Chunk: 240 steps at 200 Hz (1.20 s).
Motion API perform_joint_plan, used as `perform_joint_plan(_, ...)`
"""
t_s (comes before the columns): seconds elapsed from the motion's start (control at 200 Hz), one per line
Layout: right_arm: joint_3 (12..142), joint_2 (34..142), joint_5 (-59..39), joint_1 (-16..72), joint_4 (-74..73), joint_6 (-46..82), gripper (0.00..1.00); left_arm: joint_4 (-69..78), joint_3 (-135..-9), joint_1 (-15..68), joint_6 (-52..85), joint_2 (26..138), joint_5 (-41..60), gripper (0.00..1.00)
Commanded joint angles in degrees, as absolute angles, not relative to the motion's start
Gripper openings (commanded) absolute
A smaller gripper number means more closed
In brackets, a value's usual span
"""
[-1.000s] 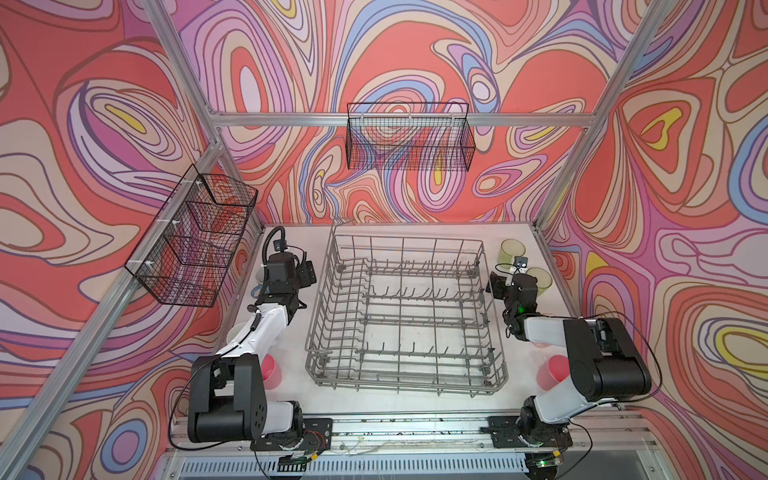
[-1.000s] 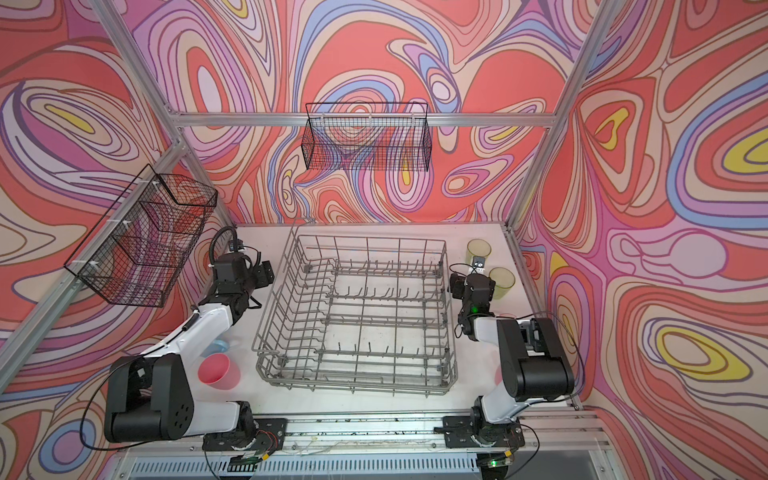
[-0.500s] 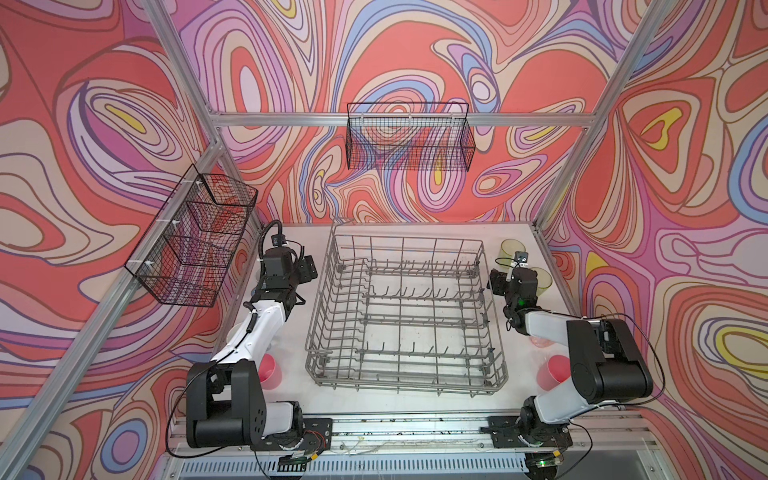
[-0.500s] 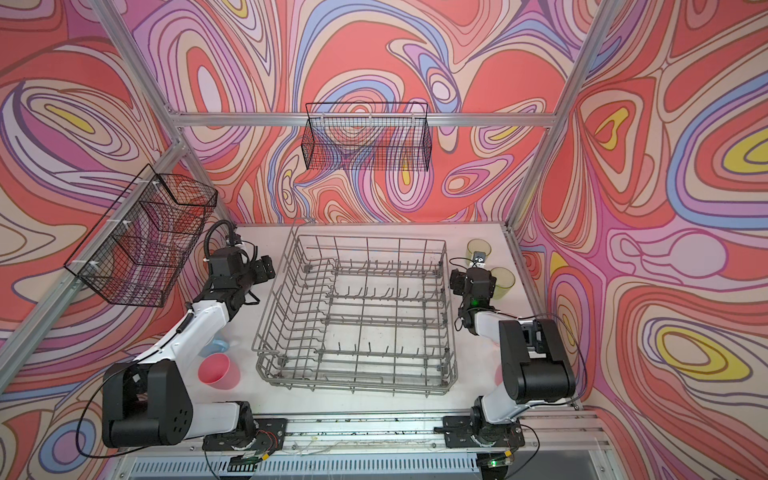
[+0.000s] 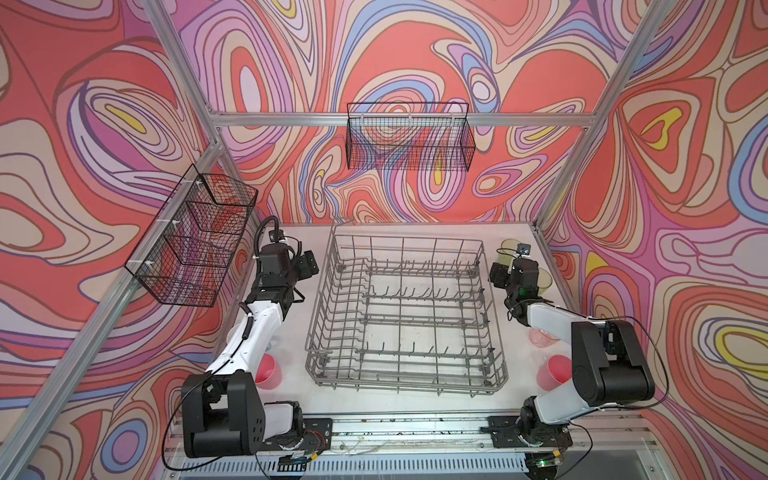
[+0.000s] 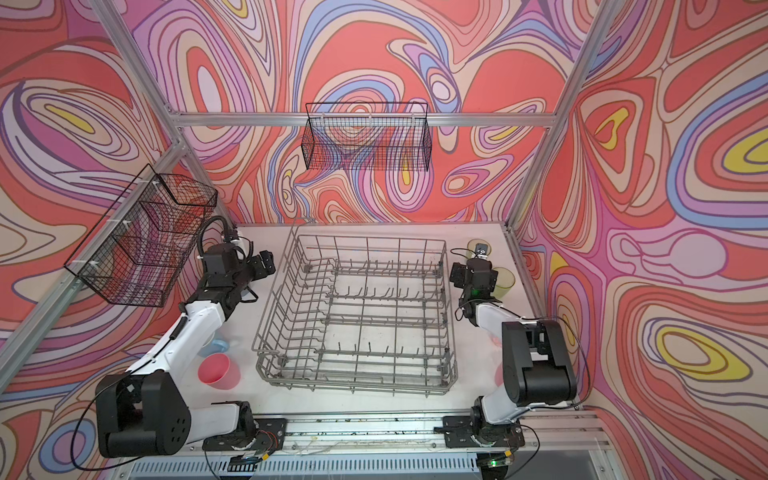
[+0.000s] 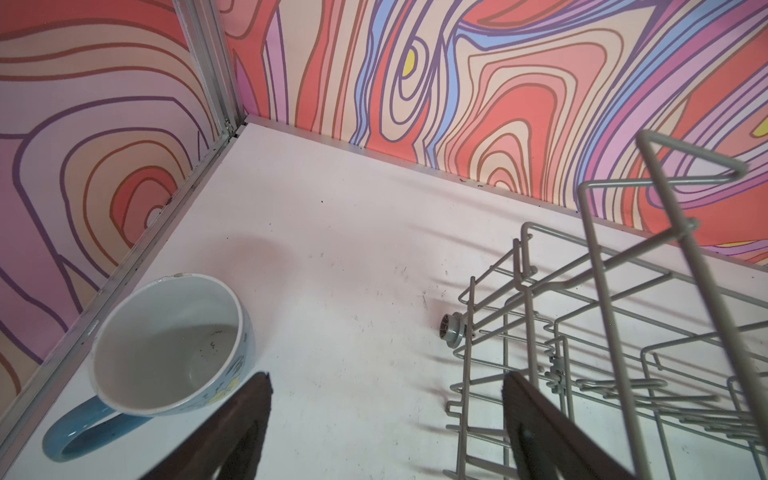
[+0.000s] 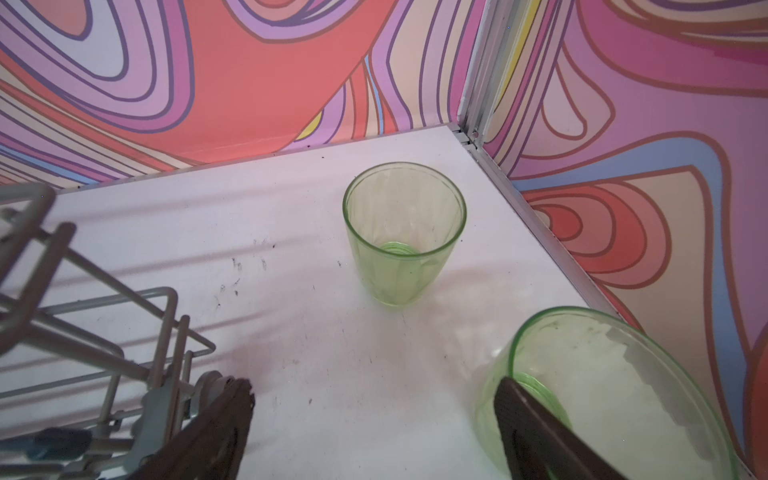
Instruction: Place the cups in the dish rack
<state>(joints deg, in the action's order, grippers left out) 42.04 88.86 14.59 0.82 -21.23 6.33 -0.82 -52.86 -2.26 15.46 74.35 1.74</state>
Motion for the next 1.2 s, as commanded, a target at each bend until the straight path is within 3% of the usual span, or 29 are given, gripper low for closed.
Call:
perform_joint_plan(0.0,44.32,87.03,15.42,1.05,-16.99,7.8,0.94,-2.5,-54.84,-2.65,16.7,72.38,3.42,0.88)
perform_joint_plan(0.891,56.98,86.04,15.71,1.03,-1.25,11.85,0.94,2.64,-53.1,-2.7,15.91,66.11,14.42,0.88)
perform_joint_plan(1.197,61.91,87.17,17.26,0.88,4.79,13.98,0.93,9.14,-50.93,-2.38,16.08,61.41,25.48,0.88)
